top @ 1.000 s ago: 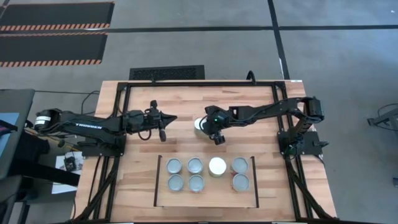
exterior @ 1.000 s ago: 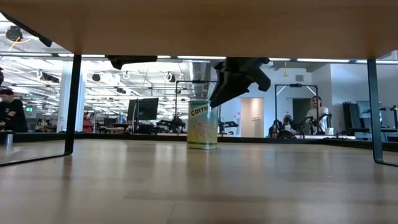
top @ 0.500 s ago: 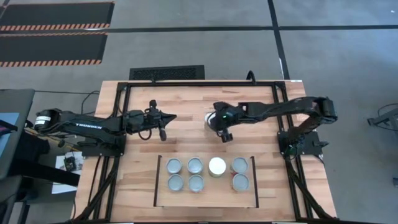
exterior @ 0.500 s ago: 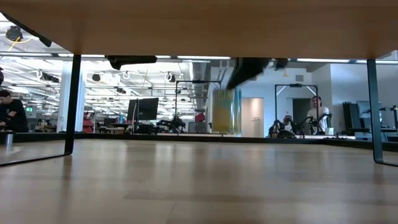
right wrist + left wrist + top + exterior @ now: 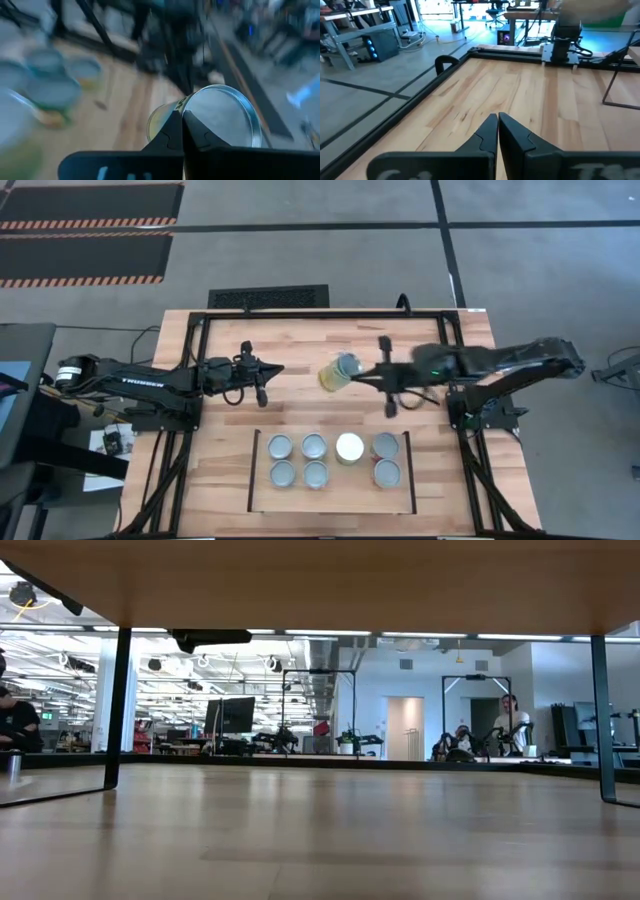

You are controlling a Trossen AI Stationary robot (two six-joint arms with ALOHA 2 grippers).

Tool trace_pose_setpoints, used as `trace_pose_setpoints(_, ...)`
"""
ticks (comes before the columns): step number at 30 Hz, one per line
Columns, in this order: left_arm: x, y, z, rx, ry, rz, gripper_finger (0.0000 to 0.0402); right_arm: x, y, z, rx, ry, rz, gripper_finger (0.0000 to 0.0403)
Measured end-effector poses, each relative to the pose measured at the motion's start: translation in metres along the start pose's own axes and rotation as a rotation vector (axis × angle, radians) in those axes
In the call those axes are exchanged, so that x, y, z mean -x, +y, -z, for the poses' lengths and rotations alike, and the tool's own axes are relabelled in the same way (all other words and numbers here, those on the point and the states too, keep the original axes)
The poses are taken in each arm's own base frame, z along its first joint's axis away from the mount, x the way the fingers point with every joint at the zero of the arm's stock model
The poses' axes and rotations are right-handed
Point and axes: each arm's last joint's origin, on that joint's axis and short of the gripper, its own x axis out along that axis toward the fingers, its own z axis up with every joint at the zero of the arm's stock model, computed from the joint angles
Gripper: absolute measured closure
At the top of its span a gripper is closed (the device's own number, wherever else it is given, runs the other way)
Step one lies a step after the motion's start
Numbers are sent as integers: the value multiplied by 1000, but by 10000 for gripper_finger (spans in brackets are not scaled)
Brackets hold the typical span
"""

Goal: Pick and place cans onto a shelf
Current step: Put the green carrot can on the shelf aligned with other cans on the shelf

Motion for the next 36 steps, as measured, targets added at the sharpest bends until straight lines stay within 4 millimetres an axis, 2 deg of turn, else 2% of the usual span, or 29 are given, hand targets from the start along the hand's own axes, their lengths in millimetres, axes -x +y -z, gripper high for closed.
trace_pose_setpoints(7,0,-1,0,5,-4,27,398,35,37,-35,15,-285,-164,400)
trace_pose_setpoints(13,0,-1,-1,20,-13,27,398,49,72,-55,46,-356,-298,400)
trace_pose_setpoints(18,0,-1,-2,23,-16,28,398,50,95,-78,94,-255,-345,400)
trace_pose_setpoints(25,0,-1,-1,27,-13,29,398,37,125,-104,148,-37,-386,400)
trace_pose_setpoints(32,0,-3,-1,26,-13,39,398,29,157,-120,177,107,-459,400)
trace_pose_setpoints(36,1,-4,-1,25,-13,46,398,22,175,-119,175,174,-480,400)
